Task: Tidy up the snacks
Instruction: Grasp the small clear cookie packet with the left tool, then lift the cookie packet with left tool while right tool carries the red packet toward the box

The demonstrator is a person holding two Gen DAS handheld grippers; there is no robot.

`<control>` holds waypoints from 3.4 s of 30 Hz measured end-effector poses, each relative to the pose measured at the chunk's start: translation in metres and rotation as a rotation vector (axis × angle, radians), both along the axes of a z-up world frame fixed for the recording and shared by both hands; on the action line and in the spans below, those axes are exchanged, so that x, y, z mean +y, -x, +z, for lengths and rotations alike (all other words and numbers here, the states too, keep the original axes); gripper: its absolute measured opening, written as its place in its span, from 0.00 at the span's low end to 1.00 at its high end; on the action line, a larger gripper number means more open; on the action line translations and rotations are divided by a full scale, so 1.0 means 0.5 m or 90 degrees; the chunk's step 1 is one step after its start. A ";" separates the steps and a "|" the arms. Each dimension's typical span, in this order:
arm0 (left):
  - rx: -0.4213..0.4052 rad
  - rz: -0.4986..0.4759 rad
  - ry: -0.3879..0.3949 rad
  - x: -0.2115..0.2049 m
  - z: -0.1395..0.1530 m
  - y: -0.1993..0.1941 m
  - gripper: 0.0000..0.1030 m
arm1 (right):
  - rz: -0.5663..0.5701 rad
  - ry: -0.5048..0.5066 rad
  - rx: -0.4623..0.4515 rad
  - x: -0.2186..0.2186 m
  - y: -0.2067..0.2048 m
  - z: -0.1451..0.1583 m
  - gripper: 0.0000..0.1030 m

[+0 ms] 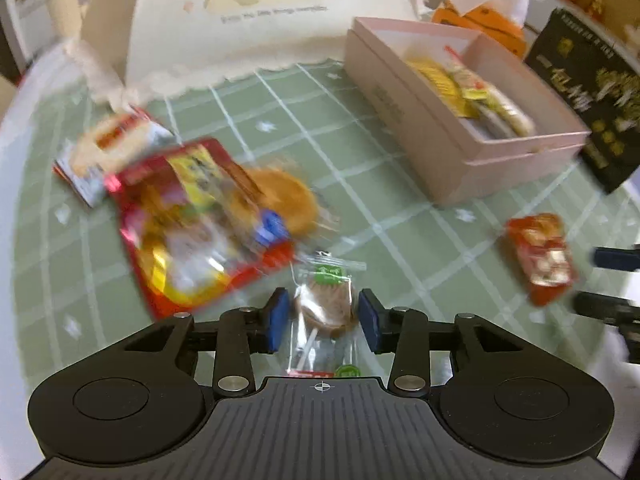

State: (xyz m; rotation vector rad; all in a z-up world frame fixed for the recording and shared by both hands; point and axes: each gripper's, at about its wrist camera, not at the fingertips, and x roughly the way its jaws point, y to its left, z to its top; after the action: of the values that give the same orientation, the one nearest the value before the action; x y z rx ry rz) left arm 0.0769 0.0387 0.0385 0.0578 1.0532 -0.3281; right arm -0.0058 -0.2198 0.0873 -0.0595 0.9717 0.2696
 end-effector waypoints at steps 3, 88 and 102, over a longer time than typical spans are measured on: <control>0.004 0.030 0.030 -0.022 -0.003 0.044 0.41 | -0.019 -0.016 -0.013 0.007 -0.021 0.003 0.60; 0.008 -0.112 -0.052 -0.141 0.029 0.164 0.24 | -0.018 0.030 -0.058 -0.058 0.059 0.073 0.68; -0.037 -0.055 -0.079 -0.131 0.020 0.119 0.29 | 0.002 0.042 -0.035 -0.028 0.062 0.019 0.69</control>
State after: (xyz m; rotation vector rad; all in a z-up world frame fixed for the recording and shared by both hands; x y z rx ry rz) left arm 0.0177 -0.0269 0.0483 0.2233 1.0141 -0.3379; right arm -0.0366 -0.2337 0.0968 -0.1278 0.9259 0.2375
